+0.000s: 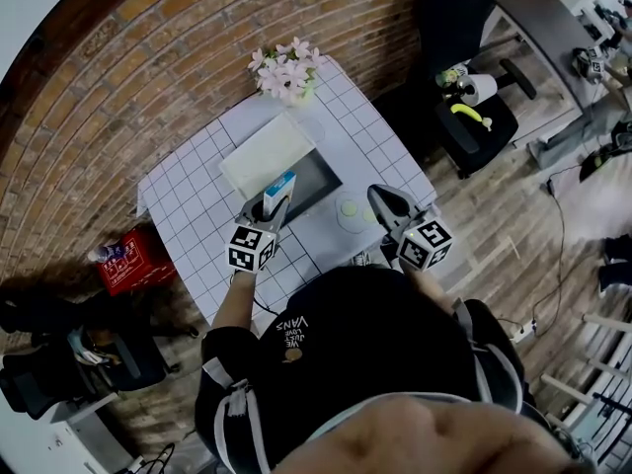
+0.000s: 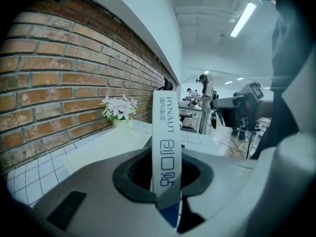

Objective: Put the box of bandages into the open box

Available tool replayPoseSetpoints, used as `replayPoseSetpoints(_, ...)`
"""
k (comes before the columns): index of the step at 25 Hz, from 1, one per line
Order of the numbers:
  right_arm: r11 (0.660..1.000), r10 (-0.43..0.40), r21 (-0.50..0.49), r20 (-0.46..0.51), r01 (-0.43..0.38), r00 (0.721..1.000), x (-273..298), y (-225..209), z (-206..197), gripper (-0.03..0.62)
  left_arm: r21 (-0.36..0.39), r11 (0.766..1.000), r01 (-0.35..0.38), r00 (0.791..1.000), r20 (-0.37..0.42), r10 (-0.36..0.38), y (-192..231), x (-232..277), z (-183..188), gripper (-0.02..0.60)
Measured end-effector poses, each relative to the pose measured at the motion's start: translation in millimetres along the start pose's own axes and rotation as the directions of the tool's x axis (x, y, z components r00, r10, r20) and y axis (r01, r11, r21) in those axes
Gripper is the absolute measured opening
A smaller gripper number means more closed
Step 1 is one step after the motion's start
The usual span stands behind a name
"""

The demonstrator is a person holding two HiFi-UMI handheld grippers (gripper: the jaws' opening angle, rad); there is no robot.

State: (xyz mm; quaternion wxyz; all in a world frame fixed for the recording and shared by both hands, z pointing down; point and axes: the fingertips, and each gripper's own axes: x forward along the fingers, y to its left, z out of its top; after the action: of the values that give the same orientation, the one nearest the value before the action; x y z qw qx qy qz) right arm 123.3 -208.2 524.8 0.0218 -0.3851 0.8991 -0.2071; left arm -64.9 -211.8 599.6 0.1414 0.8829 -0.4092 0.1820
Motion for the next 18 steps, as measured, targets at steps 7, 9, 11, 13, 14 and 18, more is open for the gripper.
replayPoseSetpoints(7, 1.0, 0.001, 0.016, -0.002, -0.001, 1.0, -4, -7, -4, -0.003, 0.042, 0.998, 0.041, 0.992, -0.121, -0.035, -1, 16, -19, 0.077)
replayPoseSetpoints(9, 1.0, 0.003, 0.021, -0.003, -0.002, 1.0, -4, -8, -4, -0.003, 0.043, 0.997, 0.059, 0.986, -0.161, -0.051, -1, 19, -24, 0.077)
replayPoseSetpoints(11, 1.0, 0.002, 0.024, -0.004, -0.002, 1.0, -4, -10, -4, -0.003, 0.041, 0.996, 0.084, 0.977, -0.198, -0.074, -3, 22, -30, 0.078)
replayPoseSetpoints(13, 1.0, 0.001, 0.029, -0.004, -0.001, 1.0, -4, -11, -5, -0.003, 0.046, 0.993, 0.11, 0.967, -0.234, -0.096, -4, 25, -34, 0.078)
replayPoseSetpoints(14, 0.999, 0.0, 0.032, -0.004, 0.0, 1.0, -5, -12, -6, -0.003, 0.053, 0.991, 0.12, 0.963, -0.251, -0.103, -5, 26, -36, 0.078)
replayPoseSetpoints(18, 0.999, -0.005, 0.043, -0.004, 0.005, 1.0, -6, -14, -7, -0.003, 0.085, 0.984, 0.155, 0.944, -0.306, -0.122, -8, 31, -40, 0.078)
